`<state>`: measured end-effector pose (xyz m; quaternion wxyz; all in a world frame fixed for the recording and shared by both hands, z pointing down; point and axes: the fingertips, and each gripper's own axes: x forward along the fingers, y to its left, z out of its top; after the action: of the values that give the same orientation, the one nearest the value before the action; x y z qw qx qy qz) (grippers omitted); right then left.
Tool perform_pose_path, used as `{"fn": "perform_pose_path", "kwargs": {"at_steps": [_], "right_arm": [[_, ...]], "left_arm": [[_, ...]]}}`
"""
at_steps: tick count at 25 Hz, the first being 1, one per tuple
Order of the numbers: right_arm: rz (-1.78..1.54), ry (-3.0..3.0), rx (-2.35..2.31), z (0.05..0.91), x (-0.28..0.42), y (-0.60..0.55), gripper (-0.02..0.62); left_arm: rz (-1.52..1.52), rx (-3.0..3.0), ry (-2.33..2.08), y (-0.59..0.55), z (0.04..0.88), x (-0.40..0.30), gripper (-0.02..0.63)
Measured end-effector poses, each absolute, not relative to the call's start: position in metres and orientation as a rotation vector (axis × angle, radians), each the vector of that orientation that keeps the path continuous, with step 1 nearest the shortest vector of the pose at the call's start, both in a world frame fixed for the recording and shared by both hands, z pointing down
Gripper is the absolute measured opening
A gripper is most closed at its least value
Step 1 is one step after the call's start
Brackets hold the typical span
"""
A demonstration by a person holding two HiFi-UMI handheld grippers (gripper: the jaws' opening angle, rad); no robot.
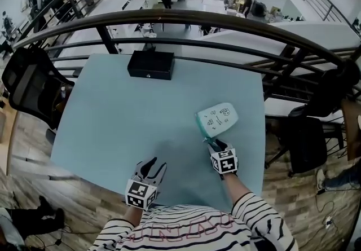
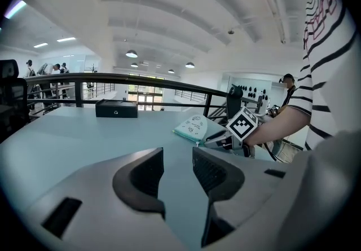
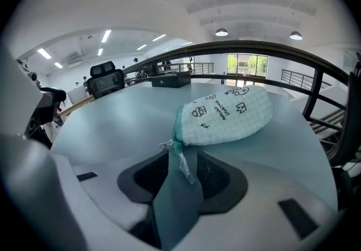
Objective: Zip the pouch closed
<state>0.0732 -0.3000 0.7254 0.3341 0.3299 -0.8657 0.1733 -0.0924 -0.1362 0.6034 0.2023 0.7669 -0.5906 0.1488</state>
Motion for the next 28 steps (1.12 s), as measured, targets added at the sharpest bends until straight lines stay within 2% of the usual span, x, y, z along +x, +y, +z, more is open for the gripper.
{"fn": "perform_pose_path", "kwargs": {"at_steps": [2,4,8,21,28], "right_arm": [[0.438,-2.247,0.874,0.726,0.076,-0.302,0.158],[0.400,-2.235,0.870,0.727,0.076,-0.303,0.094],[0.404,-2.241,0.849,0.724,0.076,-0.298,0.046],[0.531,-2.344,0.870,0.669,0.059,-0.274,0.037],[0.533,-2.387,0.840,0.631,0.060,-0.244,0.037]], "left_arm": [[0.417,2.137,-1.651,-0.136,0.604,-0.094,0.140],[0.419,2.134,-1.651,-0.137,0.605,-0.095,0.140],[0.428,2.145,-1.639,-0.137,0.604,-0.094,0.140],[0.425,2.226,-1.556,-0.145,0.599,-0.090,0.140],[0.439,2.316,-1.410,-0.153,0.600,-0.064,0.141]]}}
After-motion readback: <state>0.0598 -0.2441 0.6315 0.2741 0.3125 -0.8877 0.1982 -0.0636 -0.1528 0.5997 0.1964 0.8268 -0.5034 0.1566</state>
